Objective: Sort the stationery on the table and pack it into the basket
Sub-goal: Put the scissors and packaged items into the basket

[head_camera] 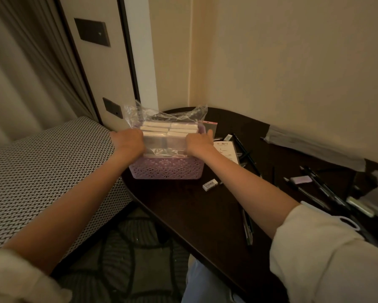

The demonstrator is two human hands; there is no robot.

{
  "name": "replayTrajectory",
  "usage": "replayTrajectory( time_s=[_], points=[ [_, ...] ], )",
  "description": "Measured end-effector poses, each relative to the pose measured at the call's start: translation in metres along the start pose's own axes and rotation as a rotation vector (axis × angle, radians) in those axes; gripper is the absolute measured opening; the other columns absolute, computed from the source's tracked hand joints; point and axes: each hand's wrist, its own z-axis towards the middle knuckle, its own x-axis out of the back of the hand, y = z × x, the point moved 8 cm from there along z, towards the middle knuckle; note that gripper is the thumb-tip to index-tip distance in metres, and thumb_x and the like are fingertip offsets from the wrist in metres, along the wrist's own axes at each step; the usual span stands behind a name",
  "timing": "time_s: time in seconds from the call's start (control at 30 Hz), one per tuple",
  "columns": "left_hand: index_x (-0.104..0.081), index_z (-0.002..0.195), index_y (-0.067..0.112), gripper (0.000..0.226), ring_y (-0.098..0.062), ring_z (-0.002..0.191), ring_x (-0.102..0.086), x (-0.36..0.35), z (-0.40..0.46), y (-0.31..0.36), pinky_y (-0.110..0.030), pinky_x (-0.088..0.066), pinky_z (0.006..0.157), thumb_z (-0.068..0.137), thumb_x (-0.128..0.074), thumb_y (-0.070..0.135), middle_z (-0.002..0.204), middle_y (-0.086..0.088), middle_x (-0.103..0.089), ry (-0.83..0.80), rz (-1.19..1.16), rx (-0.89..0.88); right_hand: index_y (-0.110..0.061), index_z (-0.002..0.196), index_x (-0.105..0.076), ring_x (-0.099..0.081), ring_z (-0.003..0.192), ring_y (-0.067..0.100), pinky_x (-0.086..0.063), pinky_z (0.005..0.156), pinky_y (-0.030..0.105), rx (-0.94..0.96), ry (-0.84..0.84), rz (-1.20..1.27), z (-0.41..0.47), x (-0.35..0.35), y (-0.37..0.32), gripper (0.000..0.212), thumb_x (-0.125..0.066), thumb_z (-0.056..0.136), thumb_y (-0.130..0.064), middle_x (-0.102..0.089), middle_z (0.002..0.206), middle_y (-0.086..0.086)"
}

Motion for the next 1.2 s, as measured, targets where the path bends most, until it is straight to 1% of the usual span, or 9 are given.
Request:
replayTrajectory(
  time_s=[0.13,0.27,0.43,0.57,0.67,0.8,0.87,1.0,1.2],
  points=[
    [-0.059,0.114,0.015,0.028,-0.026,0.107,-0.061,0.004,-0.007,0.001,-0.035,-0.042,0.089,0.088,-0.061,0.022,0.113,-0.006,-0.065,0.028,-0.033,0.0,-0.015,0.109,-0.062,-0.038,0.124,0.03,-0.024,0.095,0.041,0.041,-0.063,0.003,-0.003,-0.001,-0.002,0.019,-0.055,0.092,-0.02,-0.062,0.119,0.005],
    [-0.063,0.114,0.014,0.026,-0.028,0.102,-0.064,0.013,-0.021,0.005,-0.033,-0.047,0.081,0.09,-0.061,0.023,0.11,-0.007,-0.066,0.086,-0.068,-0.001,-0.01,0.083,-0.055,-0.043,0.122,0.03,-0.025,0.101,0.045,0.165,0.016,0.037,-0.022,0.017,0.005,0.008,-0.052,0.091,-0.009,-0.059,0.102,0.009],
    [-0.062,0.099,0.004,0.017,-0.033,0.088,-0.061,0.054,-0.052,0.022,-0.036,-0.039,0.072,0.086,-0.055,0.012,0.101,-0.015,-0.062,0.429,-0.176,-0.128,-0.014,0.098,-0.072,-0.058,0.108,0.027,-0.042,0.096,0.046,0.241,0.269,0.188,-0.051,0.047,0.063,0.019,-0.056,0.092,-0.021,-0.068,0.106,0.005],
    [-0.056,0.12,0.003,0.035,-0.034,0.098,-0.059,0.085,-0.074,0.053,-0.044,-0.043,0.086,0.086,-0.059,0.014,0.114,-0.017,-0.059,0.611,-0.456,-0.343,-0.011,0.112,-0.068,-0.06,0.109,0.026,-0.048,0.096,0.045,0.089,0.381,0.188,-0.079,0.059,0.136,0.023,-0.059,0.092,-0.016,-0.068,0.112,0.007],
    [-0.054,0.124,0.004,0.037,-0.029,0.102,-0.059,0.09,-0.087,0.095,-0.037,-0.046,0.087,0.089,-0.06,0.013,0.119,-0.016,-0.057,0.548,-0.598,-0.588,-0.006,0.114,-0.067,-0.062,0.107,0.025,-0.048,0.096,0.038,0.021,0.342,0.189,-0.097,0.048,0.173,0.024,-0.059,0.092,-0.014,-0.069,0.113,0.01],
    [-0.058,0.123,0.007,0.033,-0.026,0.113,-0.057,0.069,-0.108,0.163,-0.038,-0.044,0.098,0.091,-0.058,0.012,0.123,-0.011,-0.059,0.405,-0.458,-0.863,-0.006,0.12,-0.063,-0.059,0.113,0.026,-0.048,0.097,0.037,-0.052,0.239,0.209,-0.117,0.018,0.201,0.031,-0.061,0.092,-0.018,-0.065,0.119,0.012],
    [-0.06,0.124,0.008,0.032,-0.024,0.118,-0.055,0.046,-0.109,0.193,-0.039,-0.04,0.104,0.093,-0.057,0.015,0.127,-0.009,-0.058,0.279,-0.352,-0.882,-0.01,0.123,-0.061,-0.054,0.117,0.027,-0.047,0.098,0.038,-0.086,0.198,0.243,-0.125,0.0,0.21,0.033,-0.062,0.092,-0.022,-0.059,0.124,0.011],
    [-0.063,0.118,0.003,0.029,-0.027,0.112,-0.057,0.004,-0.096,0.233,-0.039,-0.046,0.096,0.093,-0.053,0.013,0.123,-0.014,-0.06,0.114,-0.213,-0.85,-0.012,0.122,-0.06,-0.049,0.12,0.024,-0.043,0.1,0.034,-0.08,0.185,0.362,-0.147,-0.03,0.211,0.032,-0.064,0.091,-0.021,-0.053,0.127,0.01],
    [-0.066,0.106,0.003,0.02,-0.028,0.102,-0.06,-0.018,-0.085,0.249,-0.041,-0.052,0.088,0.092,-0.053,0.011,0.112,-0.014,-0.063,0.095,-0.213,-0.752,-0.013,0.124,-0.059,-0.049,0.121,0.021,-0.04,0.1,0.029,-0.114,0.253,0.523,-0.172,-0.053,0.218,0.033,-0.063,0.092,-0.019,-0.049,0.13,0.008]
  ],
)
